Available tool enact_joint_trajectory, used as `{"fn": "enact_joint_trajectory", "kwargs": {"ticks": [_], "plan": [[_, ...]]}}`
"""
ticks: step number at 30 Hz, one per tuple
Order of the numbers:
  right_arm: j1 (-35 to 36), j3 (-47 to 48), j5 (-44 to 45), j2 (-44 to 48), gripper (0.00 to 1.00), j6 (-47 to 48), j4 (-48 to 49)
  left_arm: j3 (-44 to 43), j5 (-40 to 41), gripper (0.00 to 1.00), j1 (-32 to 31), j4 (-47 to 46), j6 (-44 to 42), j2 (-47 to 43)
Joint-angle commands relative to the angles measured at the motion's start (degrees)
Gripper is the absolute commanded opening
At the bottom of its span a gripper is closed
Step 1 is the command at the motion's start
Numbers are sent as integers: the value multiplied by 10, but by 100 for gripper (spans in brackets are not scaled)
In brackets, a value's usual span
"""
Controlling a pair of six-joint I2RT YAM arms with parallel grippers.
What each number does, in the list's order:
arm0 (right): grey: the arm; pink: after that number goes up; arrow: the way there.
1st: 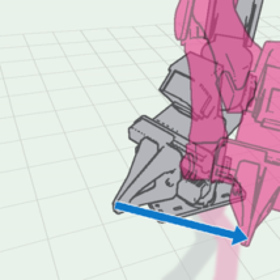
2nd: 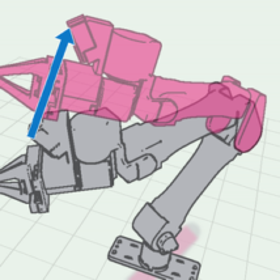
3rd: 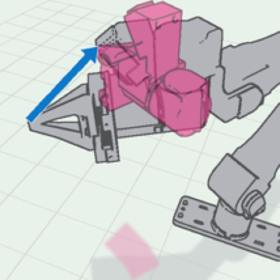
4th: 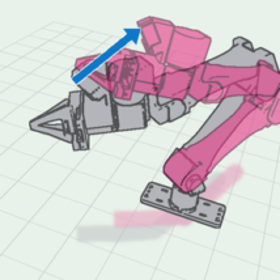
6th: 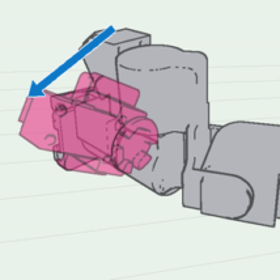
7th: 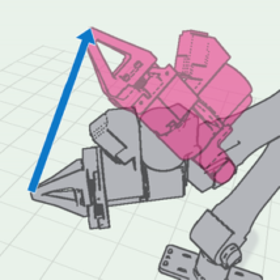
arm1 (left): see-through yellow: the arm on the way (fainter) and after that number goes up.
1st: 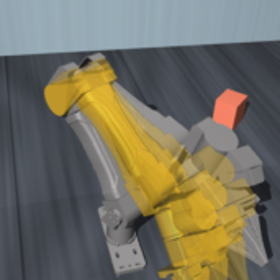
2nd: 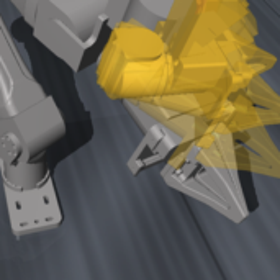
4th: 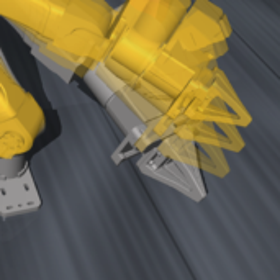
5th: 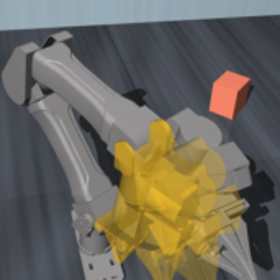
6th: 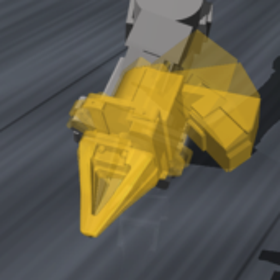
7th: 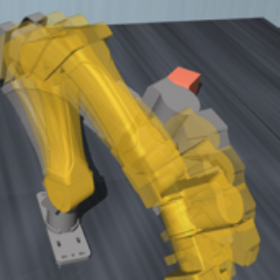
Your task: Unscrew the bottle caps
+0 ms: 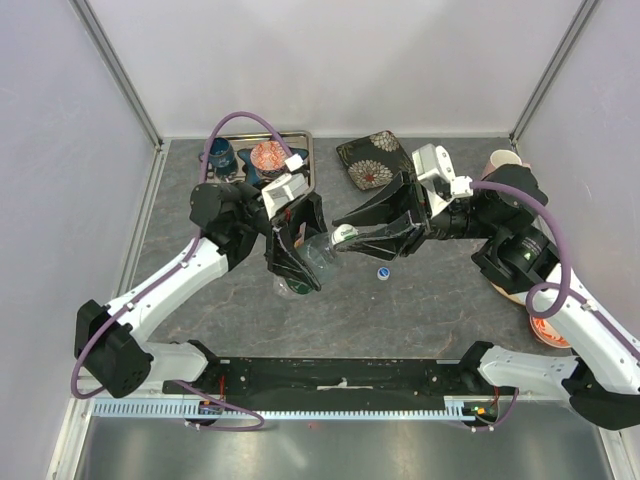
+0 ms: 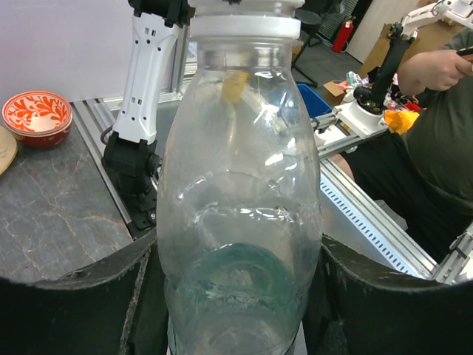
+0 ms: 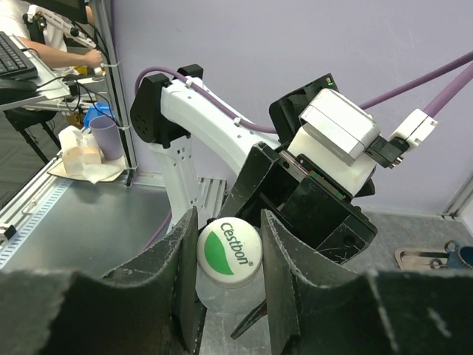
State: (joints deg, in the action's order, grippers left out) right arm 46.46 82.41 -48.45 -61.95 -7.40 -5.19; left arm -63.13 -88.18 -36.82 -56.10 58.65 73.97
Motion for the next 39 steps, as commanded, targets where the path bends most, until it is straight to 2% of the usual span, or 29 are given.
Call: {"fn": "enact_joint_trajectory", "kwargs": {"ticks": [1, 2, 3, 6, 10, 17, 20, 21, 32, 35, 39], "plan": [[11, -22, -30, -19, 23, -17, -101, -14, 92, 39, 4, 41, -18, -8], [12, -17, -16, -16, 30, -23, -103, -14, 96, 38, 4, 97, -39, -11], [12, -15, 13, -14, 45, -27, -104, -16, 107, 38, 4, 124, -84, -16], [12, -9, 54, -5, 66, -41, -104, -16, 126, 38, 4, 209, -160, -35], [12, -15, 118, 3, 73, -48, -102, -13, 135, 39, 4, 240, -188, -45], [12, -6, 140, 9, 82, -79, -80, -13, 159, 40, 5, 297, -227, -54], [12, 8, 157, 6, 91, -94, -77, -14, 178, 40, 5, 332, -259, -62], [11, 13, 178, 5, 98, -104, -78, -15, 188, 40, 4, 341, -272, -65], [12, 114, 330, -34, 98, -169, -121, -23, 264, 42, 4, 437, -356, -74], [12, 129, 395, -37, 98, -190, -126, -22, 321, 42, 3, 465, -390, -85], [12, 128, 500, -27, 98, -208, -135, -17, 475, 42, -15, 513, -458, -110]]}}
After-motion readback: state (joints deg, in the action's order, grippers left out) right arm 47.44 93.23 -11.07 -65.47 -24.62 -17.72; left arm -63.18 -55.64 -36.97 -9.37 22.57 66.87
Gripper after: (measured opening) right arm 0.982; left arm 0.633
